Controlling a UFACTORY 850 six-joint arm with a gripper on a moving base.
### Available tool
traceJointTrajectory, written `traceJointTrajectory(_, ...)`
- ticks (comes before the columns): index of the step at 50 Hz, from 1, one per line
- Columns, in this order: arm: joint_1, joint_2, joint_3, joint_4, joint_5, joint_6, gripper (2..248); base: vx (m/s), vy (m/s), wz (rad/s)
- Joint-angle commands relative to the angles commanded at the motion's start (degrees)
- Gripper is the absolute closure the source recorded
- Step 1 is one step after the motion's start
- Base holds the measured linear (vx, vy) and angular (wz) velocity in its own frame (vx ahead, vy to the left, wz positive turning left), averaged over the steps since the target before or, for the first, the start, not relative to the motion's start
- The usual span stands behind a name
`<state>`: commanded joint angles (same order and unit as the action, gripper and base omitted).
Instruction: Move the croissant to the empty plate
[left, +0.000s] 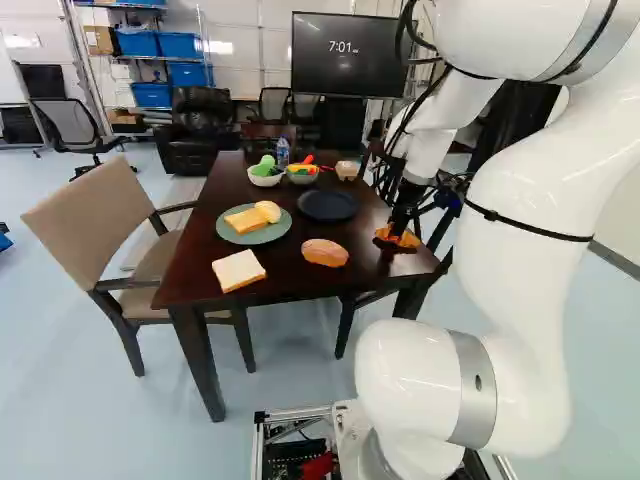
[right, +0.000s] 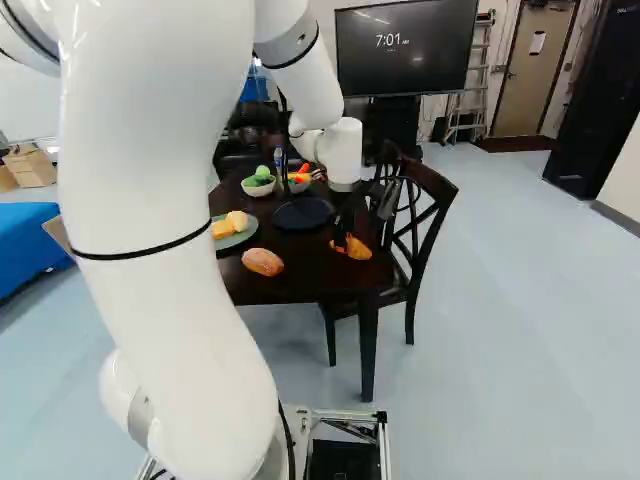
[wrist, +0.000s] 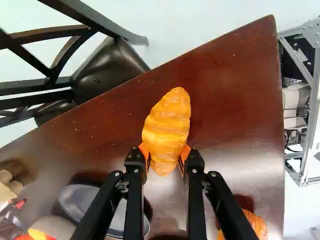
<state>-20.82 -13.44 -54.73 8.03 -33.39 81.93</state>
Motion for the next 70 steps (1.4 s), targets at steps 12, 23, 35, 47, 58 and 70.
traceJointTrajectory(12,0.0,0.0,0.0,0.0,0.0,0.0,161,0.000,0.000,0.000)
traceJointTrajectory(23,0.0,0.1,0.0,0.0,0.0,0.0,161,0.000,0.000,0.000)
traceJointTrajectory(35,0.0,2.2,0.6,0.0,0.0,0.0,161,0.000,0.000,0.000)
traceJointTrajectory(47,0.1,4.5,1.0,0.0,0.0,0.0,161,0.000,0.000,0.000)
traceJointTrajectory(58,0.3,6.1,0.7,0.0,-0.1,0.0,161,0.000,0.000,0.000)
traceJointTrajectory(70,1.0,6.4,-1.2,0.0,-0.7,0.0,161,0.000,0.000,0.000)
